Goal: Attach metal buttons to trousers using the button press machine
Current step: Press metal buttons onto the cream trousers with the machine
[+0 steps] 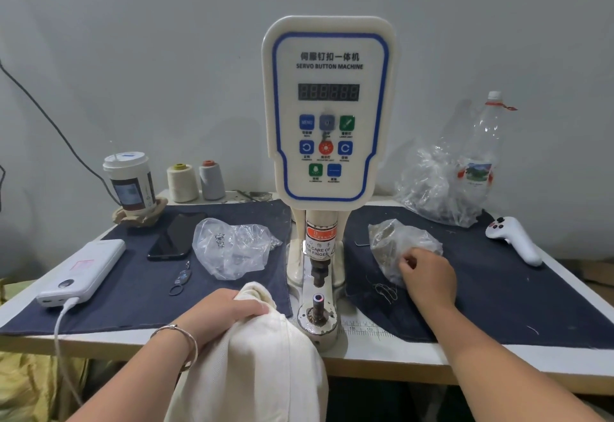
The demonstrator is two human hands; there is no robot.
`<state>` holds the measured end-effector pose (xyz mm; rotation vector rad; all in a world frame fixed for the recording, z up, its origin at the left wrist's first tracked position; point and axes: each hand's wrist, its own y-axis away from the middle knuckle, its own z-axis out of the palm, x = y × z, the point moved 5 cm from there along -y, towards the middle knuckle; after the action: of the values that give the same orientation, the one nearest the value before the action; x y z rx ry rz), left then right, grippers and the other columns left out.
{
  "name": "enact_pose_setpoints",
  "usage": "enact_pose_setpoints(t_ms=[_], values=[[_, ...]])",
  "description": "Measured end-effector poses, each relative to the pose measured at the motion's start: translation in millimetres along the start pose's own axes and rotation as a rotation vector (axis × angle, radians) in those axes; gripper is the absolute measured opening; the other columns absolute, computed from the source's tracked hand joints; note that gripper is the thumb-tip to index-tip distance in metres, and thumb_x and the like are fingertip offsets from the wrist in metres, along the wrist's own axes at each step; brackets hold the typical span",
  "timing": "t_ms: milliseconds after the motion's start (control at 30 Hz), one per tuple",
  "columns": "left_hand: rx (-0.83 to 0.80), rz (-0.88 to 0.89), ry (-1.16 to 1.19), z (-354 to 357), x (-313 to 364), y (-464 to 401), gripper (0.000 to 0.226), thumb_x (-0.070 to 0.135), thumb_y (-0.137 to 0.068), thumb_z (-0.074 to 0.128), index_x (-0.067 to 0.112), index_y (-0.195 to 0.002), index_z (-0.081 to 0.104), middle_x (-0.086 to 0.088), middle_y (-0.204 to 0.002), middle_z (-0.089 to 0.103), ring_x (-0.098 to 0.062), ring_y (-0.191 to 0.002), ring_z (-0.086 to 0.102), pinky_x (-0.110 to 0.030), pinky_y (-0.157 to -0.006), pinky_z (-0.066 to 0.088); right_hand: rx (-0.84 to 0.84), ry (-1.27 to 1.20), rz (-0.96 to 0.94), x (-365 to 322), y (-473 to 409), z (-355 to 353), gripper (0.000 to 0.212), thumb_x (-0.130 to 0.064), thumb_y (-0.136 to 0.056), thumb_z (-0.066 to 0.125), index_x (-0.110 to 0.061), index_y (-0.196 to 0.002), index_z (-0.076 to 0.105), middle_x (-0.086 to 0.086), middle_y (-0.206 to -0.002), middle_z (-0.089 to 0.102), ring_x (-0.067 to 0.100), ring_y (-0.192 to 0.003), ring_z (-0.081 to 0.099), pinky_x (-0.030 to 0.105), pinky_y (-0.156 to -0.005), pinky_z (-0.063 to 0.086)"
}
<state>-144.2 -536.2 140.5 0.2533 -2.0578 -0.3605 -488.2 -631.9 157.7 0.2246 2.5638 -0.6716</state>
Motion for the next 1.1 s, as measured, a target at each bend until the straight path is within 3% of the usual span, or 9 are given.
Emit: enact_pose_setpoints(t_ms=[200,433,567,667,833,1100], values=[[0.002,-0.001,-0.007,0.7,0.4,0.0,0.034,0.052,-0.058,0.072,0.031,-0.085,0.079,0.005,-0.089,0.077,-0.017,-0.093,0.072,-0.036,-0.095,0.051,0.123,-0.259,0.026,0.5,13.8,-18.7,0.008,-0.010,-0.083,0.071,-0.012,-0.085,0.078,0.008,-0.079,0.074,0.029,-0.075,0.066,0.031,-0.062,0.047],[-0.007,-0.007,-0.006,0.2,-2.2,1.3,0.036,0.054,-0.058,0.072,0.032,-0.086,0.079,0.005,-0.088,0.078,-0.018,-0.092,0.073,-0.040,-0.097,0.052,0.191,-0.667,0.074,-20.5,49.1,-32.7,0.009,-0.007,-0.082,0.070,-0.011,-0.085,0.076,-0.003,-0.076,0.072,0.011,-0.073,0.067,0.020,-0.066,0.050],[-0.009,0.007,-0.015,-0.3,-2.0,-0.3,0.035,0.055,-0.059,0.071,0.035,-0.086,0.078,0.006,-0.088,0.077,-0.017,-0.092,0.072,-0.040,-0.097,0.052,0.049,-0.994,0.290,-35.8,74.2,-13.1,0.016,-0.002,-0.081,0.070,-0.018,-0.078,0.074,-0.002,-0.065,0.072,0.015,-0.064,0.071,0.027,-0.066,0.058],[-0.007,0.005,-0.008,0.2,-3.5,-1.7,0.034,0.054,-0.060,0.072,0.033,-0.087,0.078,0.006,-0.088,0.077,-0.018,-0.093,0.073,-0.041,-0.097,0.052,-0.054,-1.154,0.346,-54.0,86.6,-10.5,0.012,0.003,-0.080,0.071,-0.009,-0.079,0.073,0.006,-0.067,0.073,0.018,-0.062,0.071,0.027,-0.063,0.060],[0.005,-0.003,-0.001,-0.2,-4.9,-4.1,0.042,0.056,-0.056,0.074,0.028,-0.087,0.079,0.002,-0.089,0.078,-0.022,-0.095,0.072,-0.044,-0.099,0.051,-0.285,-1.176,0.234,-89.0,103.8,-22.5,0.015,0.003,-0.077,0.074,-0.011,-0.076,0.076,0.009,-0.071,0.073,0.019,-0.064,0.071,0.019,-0.059,0.056],[0.016,0.002,0.010,-0.4,-6.8,-6.6,0.045,0.055,-0.055,0.074,0.025,-0.088,0.078,0.000,-0.091,0.077,-0.024,-0.098,0.072,-0.045,-0.100,0.050,-0.520,-1.159,0.371,-106.1,113.2,-19.8,0.017,0.000,-0.077,0.075,-0.017,-0.078,0.075,0.004,-0.076,0.075,0.019,-0.068,0.073,0.020,-0.055,0.056]])
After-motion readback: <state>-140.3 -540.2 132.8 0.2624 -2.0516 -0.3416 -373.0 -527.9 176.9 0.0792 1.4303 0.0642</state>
